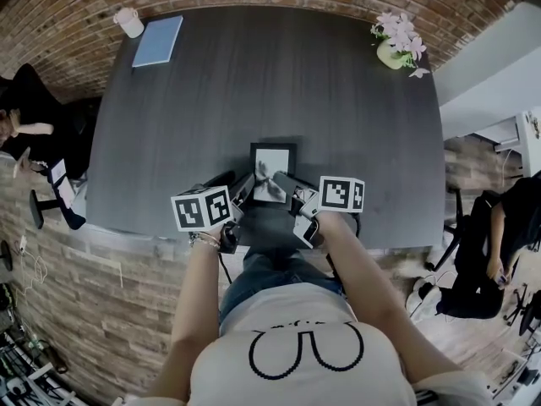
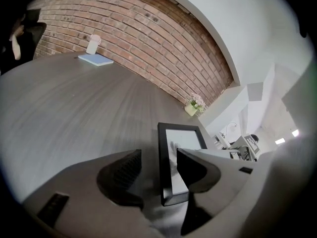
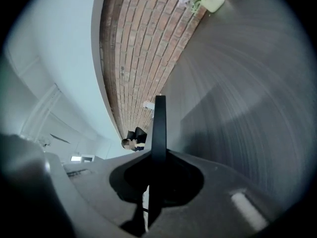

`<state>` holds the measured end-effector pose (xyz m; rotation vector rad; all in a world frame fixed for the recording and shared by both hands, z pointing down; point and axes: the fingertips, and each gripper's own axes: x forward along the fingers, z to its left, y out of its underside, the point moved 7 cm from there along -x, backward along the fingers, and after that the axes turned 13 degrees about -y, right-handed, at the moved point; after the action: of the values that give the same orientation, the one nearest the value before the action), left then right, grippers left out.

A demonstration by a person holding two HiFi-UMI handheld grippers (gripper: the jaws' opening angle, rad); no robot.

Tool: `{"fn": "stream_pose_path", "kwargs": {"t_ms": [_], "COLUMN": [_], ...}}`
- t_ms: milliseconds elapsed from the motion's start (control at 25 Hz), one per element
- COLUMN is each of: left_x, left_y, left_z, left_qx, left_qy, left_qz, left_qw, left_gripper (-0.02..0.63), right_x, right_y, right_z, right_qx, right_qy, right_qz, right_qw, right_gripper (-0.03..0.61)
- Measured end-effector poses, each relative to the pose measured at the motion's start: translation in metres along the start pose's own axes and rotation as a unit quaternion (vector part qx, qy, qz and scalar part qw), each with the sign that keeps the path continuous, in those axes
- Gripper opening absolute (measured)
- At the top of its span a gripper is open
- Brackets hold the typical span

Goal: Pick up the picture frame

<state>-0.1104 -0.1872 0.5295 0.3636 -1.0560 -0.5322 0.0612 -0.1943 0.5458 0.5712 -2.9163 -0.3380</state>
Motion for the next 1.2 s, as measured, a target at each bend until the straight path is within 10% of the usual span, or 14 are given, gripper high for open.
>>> {"fn": "stream_pose_path", "kwargs": {"t_ms": [520, 1200], "left_x": [-0.033, -0.074], "left_y": [-0.045, -0.090], "left_z": [-0.028, -0.068], "left_qx": [0.059, 0.168], "left_qy": [0.000, -0.018], "left_qz": [-0.112, -0.246], "left_qw": [0.9919, 0.9544], "left_gripper": [0.210, 0.073], "right_x": [-0.019, -0.054], "right_y": [-0.031, -0.066], "right_z": [0.054, 0.130], "right_qx": [-0.134, -0.329], "right_qy": [-0.013, 0.025], "right_qz": [-0.043, -0.115], "right_qw": [0.990, 0.937], "right_gripper": [0.021, 0.021]}}
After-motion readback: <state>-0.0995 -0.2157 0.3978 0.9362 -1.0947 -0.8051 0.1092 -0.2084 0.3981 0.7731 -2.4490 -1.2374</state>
